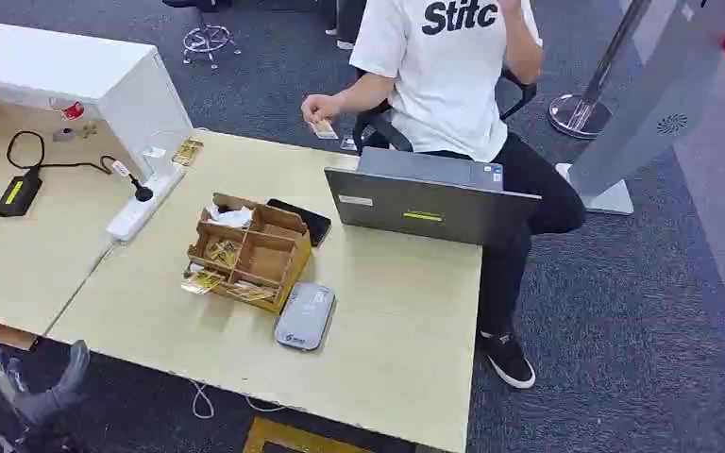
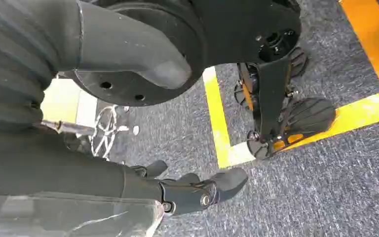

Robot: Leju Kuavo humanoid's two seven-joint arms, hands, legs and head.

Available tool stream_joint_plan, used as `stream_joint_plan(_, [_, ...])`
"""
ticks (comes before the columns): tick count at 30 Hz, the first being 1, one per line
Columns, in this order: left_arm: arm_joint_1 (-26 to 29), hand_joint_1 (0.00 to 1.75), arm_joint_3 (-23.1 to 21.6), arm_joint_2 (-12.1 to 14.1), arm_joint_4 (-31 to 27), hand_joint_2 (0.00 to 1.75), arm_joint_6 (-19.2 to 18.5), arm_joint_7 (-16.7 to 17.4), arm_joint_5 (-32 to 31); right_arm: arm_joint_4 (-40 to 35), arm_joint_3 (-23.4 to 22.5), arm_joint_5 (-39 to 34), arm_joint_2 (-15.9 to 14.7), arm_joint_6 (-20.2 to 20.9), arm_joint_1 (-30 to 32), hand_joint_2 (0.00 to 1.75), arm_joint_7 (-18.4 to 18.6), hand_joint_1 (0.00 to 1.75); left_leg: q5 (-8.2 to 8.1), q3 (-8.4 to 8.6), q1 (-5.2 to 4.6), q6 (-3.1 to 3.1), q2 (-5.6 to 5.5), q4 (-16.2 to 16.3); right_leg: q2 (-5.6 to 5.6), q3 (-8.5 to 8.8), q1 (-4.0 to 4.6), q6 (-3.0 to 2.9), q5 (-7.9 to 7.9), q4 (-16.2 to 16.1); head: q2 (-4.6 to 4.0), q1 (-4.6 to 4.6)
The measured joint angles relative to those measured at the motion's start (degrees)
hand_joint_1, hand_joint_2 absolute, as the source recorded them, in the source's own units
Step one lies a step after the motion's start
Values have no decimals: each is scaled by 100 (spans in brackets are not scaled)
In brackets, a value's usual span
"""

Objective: Pass the card to the sensor for recognition and then transmit it.

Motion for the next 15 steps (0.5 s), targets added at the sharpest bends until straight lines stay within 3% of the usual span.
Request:
stream_joint_plan(5, [-308, 0, -537, 375, -271, 175, 103, 221, -861, 9, 79, 129, 7, -46, -16, 175, 79, 0, 6, 1, 1, -1, 0, 0, 0, 1, 0, -2, 2, 3, 0, -2])
stream_joint_plan(15, [-1109, 0, -1626, 967, -247, 175, 183, 721, -2444, 39, 255, 374, 7, -46, -50, 175, 197, 0, 6, 0, 0, -1, 2, 2, 3, 8, -1, -2, 6, 3, 0, -2])
